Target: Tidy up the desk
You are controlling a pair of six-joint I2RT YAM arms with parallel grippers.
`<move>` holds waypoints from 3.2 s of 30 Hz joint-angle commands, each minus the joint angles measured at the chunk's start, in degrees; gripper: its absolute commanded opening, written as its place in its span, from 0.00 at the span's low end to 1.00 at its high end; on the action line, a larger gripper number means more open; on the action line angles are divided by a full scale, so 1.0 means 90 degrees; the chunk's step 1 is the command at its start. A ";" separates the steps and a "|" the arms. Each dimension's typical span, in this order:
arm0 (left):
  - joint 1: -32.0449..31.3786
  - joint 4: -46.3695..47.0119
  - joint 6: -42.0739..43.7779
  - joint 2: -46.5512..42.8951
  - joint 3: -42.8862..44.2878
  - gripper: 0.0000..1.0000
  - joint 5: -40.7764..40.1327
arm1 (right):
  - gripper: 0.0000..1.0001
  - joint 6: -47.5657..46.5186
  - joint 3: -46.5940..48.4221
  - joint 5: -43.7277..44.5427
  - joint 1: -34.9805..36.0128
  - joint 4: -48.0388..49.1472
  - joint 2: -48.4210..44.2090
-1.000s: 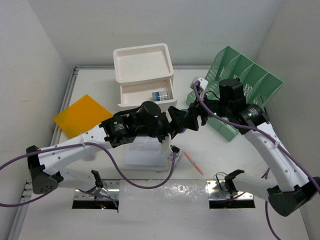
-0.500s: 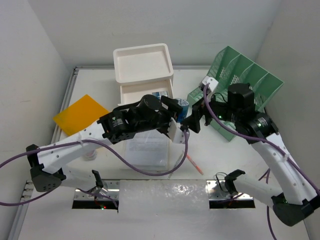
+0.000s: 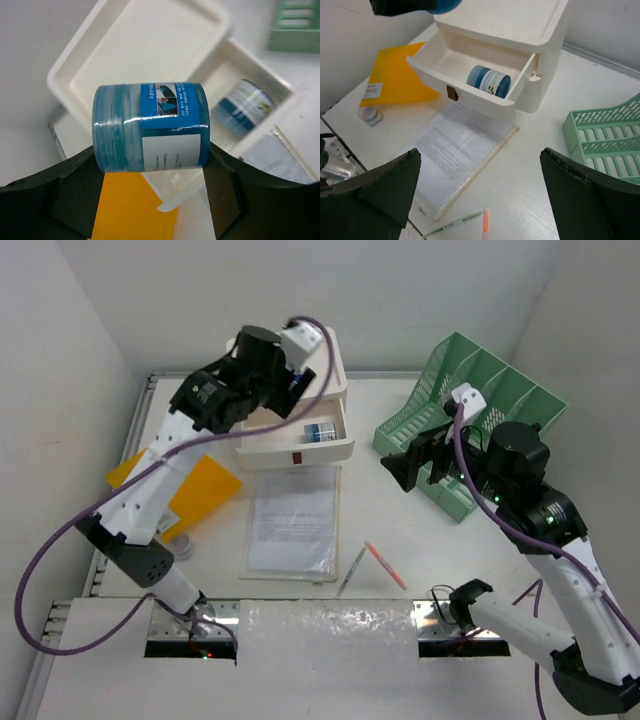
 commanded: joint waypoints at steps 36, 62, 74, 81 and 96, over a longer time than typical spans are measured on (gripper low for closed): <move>0.2037 0.0123 -0.2093 -0.0022 -0.0976 1.00 0.2546 | 0.99 0.0702 -0.0459 0.0248 0.0020 0.0983 0.1396; 0.3521 0.2681 -0.1497 0.1266 -0.0799 0.99 0.1676 | 0.42 0.1199 -0.1952 0.4448 0.3183 0.5542 0.3789; 0.3687 0.3774 -0.1516 0.1209 -0.2019 0.93 0.2145 | 0.47 0.0938 -0.1055 0.4876 0.3184 0.6237 0.5059; 0.3716 0.4430 -0.1428 0.0838 -0.2762 0.73 0.2720 | 0.42 0.0575 -0.0596 0.5092 0.3145 0.6296 0.5244; 0.3863 0.4264 -0.1418 0.1227 -0.2528 0.04 0.3327 | 0.35 0.0721 0.0107 0.5121 0.2578 0.6247 0.5860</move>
